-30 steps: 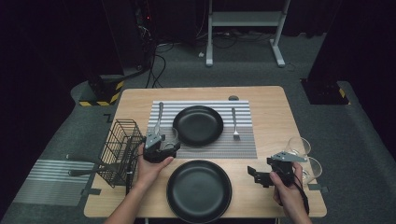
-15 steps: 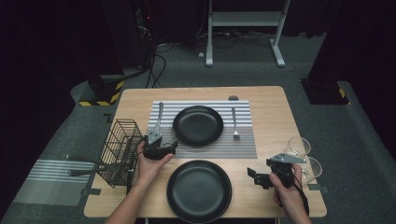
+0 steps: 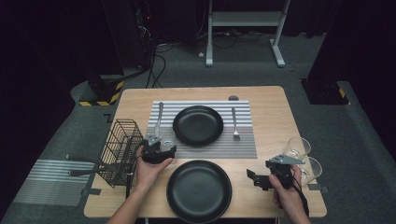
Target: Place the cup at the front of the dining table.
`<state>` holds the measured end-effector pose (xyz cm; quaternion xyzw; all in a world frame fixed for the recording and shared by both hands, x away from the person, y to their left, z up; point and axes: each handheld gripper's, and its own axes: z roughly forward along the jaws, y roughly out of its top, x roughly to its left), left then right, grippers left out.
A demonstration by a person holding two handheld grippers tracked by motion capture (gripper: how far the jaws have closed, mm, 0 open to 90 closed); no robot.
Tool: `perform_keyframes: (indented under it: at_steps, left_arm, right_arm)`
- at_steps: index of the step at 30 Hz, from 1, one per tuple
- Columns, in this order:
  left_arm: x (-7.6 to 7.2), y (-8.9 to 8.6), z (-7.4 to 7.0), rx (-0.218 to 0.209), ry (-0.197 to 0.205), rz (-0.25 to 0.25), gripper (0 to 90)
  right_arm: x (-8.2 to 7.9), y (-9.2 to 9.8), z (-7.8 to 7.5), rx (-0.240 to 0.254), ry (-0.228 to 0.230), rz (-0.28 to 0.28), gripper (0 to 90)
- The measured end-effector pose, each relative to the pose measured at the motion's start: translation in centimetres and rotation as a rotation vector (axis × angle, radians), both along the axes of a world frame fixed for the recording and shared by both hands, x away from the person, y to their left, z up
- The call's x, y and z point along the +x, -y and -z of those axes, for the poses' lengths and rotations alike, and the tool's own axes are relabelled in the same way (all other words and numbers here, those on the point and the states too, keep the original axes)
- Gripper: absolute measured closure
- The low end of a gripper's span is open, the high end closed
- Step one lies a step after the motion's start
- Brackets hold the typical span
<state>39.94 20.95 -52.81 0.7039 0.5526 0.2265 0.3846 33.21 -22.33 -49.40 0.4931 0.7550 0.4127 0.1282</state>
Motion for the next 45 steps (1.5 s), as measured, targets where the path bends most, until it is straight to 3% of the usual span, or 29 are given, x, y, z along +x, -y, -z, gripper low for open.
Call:
perform_keyframes:
  at_steps: [4,5,8,10,11,13,18,24,37,45]
  left_arm:
    - [-1.0,0.0,-0.1,0.003,-0.033,-0.024,32.9]
    - [-1.5,0.0,-0.1,-0.018,-0.044,-0.048,35.7]
    - [-1.6,0.1,-0.2,-0.023,-0.039,-0.062,42.6]
    - [-1.6,0.0,-0.3,-0.031,-0.020,-0.074,55.5]
    - [-1.4,-0.2,-0.4,-0.059,-0.010,-0.083,57.0]
    - [-1.1,-0.3,-0.5,-0.078,-0.016,-0.083,51.7]
    - [-0.8,-0.1,-0.3,-0.056,-0.027,-0.093,47.6]
    - [0.1,-0.3,-0.2,-0.054,-0.025,-0.130,53.4]
    - [1.4,-0.4,-0.1,-0.016,-0.037,-0.152,53.3]
    - [1.6,-0.3,0.2,-0.006,-0.049,-0.137,51.9]
  right_arm:
    - [0.0,0.0,0.0,0.000,-0.001,0.001,9.5]
    - [0.0,0.0,0.0,0.001,-0.003,0.002,9.6]
    - [0.0,0.0,0.0,0.002,-0.002,-0.001,9.7]
    - [0.0,-0.1,0.0,0.001,-0.001,-0.001,9.8]
    - [0.0,-0.1,0.0,0.002,-0.003,-0.002,9.9]
    - [-0.1,-0.1,0.0,0.002,-0.003,-0.004,9.9]
    - [0.0,-0.1,0.2,-0.001,-0.007,-0.006,10.1]
    - [0.0,-0.3,0.2,-0.004,-0.009,-0.007,10.2]
    - [0.1,-0.5,0.5,-0.010,-0.017,-0.008,10.5]
    - [0.1,-0.5,0.6,-0.021,-0.012,-0.010,10.5]
